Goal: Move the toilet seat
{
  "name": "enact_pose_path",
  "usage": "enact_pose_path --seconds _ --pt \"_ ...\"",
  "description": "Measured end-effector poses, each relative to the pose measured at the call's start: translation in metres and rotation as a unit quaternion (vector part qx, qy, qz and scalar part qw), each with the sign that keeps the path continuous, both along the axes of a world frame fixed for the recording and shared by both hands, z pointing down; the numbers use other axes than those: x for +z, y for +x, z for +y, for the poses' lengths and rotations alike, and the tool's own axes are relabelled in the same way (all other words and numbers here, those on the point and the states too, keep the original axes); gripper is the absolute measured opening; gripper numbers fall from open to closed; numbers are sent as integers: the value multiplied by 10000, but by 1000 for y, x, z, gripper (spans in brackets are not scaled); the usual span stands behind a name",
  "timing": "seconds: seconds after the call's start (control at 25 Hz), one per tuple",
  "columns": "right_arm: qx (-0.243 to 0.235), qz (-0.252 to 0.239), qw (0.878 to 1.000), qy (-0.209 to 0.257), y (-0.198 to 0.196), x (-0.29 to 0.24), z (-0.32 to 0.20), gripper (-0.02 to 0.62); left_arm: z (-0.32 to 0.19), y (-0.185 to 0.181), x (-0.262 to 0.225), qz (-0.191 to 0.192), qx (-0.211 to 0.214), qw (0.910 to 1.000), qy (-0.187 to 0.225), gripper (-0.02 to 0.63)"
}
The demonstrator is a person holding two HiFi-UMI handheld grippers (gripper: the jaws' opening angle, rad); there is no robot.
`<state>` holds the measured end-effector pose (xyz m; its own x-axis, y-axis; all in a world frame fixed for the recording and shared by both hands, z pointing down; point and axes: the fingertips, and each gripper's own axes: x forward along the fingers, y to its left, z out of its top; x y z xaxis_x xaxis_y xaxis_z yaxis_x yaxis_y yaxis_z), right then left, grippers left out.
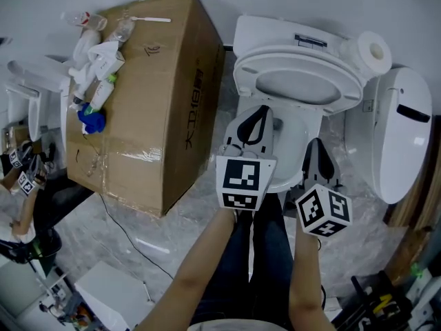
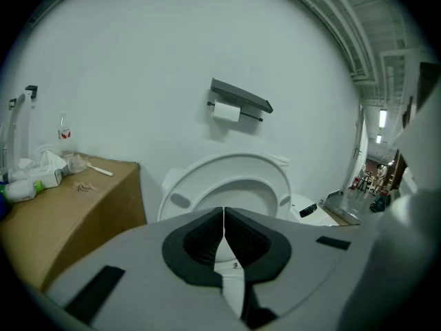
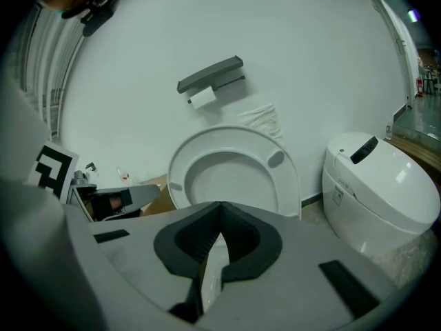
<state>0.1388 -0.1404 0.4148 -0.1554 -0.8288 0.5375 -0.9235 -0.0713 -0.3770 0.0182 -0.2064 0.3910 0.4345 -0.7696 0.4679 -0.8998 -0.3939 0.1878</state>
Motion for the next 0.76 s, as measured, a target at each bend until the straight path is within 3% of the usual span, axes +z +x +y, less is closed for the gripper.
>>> enact_pose_path --seconds 0.76 --pt "-64 93 9996 244 -34 -52 74 15 108 -14 -26 108 272 9994 -164 20"
